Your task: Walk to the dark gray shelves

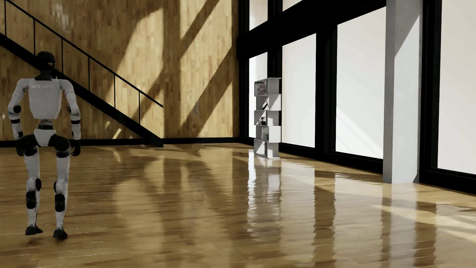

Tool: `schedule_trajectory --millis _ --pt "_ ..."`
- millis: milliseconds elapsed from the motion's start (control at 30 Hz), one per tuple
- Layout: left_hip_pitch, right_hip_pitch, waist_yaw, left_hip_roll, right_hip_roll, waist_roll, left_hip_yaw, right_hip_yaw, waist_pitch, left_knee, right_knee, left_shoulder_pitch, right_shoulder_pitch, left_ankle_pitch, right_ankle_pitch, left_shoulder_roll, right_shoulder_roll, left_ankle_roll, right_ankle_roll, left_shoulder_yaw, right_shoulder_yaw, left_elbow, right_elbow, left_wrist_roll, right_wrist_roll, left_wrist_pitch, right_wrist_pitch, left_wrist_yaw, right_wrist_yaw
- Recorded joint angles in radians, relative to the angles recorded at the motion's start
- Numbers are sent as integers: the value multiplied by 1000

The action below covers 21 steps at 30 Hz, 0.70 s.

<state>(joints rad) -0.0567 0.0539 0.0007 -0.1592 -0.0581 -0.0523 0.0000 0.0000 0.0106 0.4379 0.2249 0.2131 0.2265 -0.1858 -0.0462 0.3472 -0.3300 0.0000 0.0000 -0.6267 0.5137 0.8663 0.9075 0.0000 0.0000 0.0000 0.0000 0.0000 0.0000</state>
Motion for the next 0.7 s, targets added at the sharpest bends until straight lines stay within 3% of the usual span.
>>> schedule_trajectory --millis 67,100,133,267,300,367,533,600,633,700 --pt "-18 -7 7 -3 2 10 0 0 -1 19 -29 -3 4 46 34 -2 -4 0 0 -7 -10 -3 7 0 0 0 0 0 0" --pt "-8 -2 7 -3 11 13 0 0 5 23 244 4 9 53 -95 4 -6 0 0 -13 1 -21 3 0 0 0 0 0 0" --pt "-20 -19 -20 -8 20 18 0 0 -3 35 255 4 16 57 -227 4 -9 0 0 -19 -6 -24 10 0 0 0 0 0 0" --pt "64 -255 -80 -36 -9 -5 0 0 75 62 676 -8 41 3 -278 31 -6 0 0 16 -65 -111 -31 0 0 0 0 0 0" --pt "94 -322 -113 -36 -16 -11 0 0 85 51 754 -11 48 -39 -273 40 -4 0 0 24 -67 -155 -41 0 0 0 0 0 0" --pt "141 -428 -201 10 -6 29 0 0 84 19 726 -50 73 -112 -257 7 -19 0 0 46 -65 -145 -35 0 0 0 0 0 0" --pt "333 -640 -254 25 -50 25 0 0 104 -42 472 -121 96 -316 -76 42 -17 0 0 13 -21 -209 53 0 0 0 0 0 0" --pt "401 -674 -281 42 -61 28 0 0 105 -45 432 -141 94 -319 -98 39 -21 0 0 -22 12 -220 77 0 0 0 0 0 0" --pt "430 -688 -296 56 -62 28 0 0 99 -41 476 -133 110 -297 -115 38 -16 0 0 18 -12 -175 86 0 0 0 0 0 0" --pt "425 -706 -334 80 -57 50 0 0 82 35 598 -96 108 -139 -130 24 -20 0 0 -24 -23 -131 110 0 0 0 0 0 0"
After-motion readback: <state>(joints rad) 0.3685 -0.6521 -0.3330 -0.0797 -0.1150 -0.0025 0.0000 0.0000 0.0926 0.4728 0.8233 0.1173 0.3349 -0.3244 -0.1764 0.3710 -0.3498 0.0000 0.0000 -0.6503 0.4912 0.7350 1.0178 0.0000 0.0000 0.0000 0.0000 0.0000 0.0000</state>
